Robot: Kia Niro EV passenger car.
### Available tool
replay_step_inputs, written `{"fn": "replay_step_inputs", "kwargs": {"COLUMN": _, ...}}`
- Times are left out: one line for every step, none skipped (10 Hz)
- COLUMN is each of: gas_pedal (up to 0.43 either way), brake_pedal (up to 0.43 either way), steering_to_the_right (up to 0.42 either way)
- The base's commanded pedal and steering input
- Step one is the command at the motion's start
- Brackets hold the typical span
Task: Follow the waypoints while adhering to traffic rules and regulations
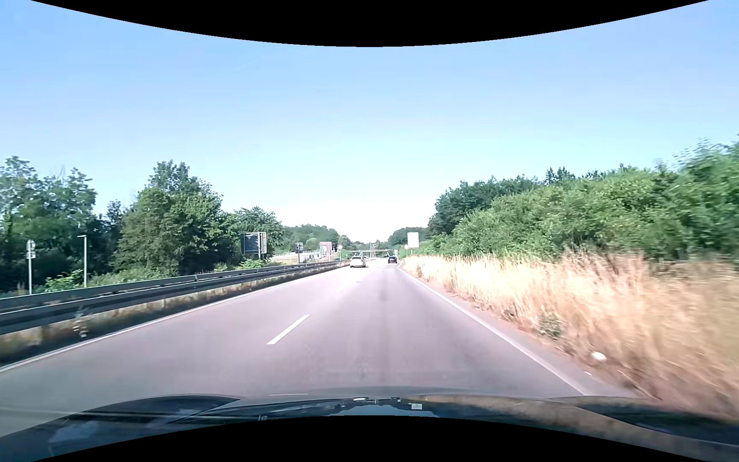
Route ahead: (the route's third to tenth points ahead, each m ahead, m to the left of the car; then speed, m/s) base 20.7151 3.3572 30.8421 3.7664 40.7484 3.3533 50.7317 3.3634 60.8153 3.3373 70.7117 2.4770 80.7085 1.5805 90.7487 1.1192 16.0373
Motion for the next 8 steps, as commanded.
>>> {"fn": "replay_step_inputs", "kwargs": {"gas_pedal": 0.157, "brake_pedal": 0.000, "steering_to_the_right": -0.002}}
{"fn": "replay_step_inputs", "kwargs": {"gas_pedal": 0.157, "brake_pedal": 0.000, "steering_to_the_right": -0.002}}
{"fn": "replay_step_inputs", "kwargs": {"gas_pedal": 0.157, "brake_pedal": 0.000, "steering_to_the_right": -0.002}}
{"fn": "replay_step_inputs", "kwargs": {"gas_pedal": 0.157, "brake_pedal": 0.000, "steering_to_the_right": -0.002}}
{"fn": "replay_step_inputs", "kwargs": {"gas_pedal": 0.157, "brake_pedal": 0.000, "steering_to_the_right": -0.002}}
{"fn": "replay_step_inputs", "kwargs": {"gas_pedal": 0.150, "brake_pedal": 0.000, "steering_to_the_right": -0.002}}
{"fn": "replay_step_inputs", "kwargs": {"gas_pedal": 0.150, "brake_pedal": 0.000, "steering_to_the_right": -0.001}}
{"fn": "replay_step_inputs", "kwargs": {"gas_pedal": 0.150, "brake_pedal": 0.000, "steering_to_the_right": -0.001}}
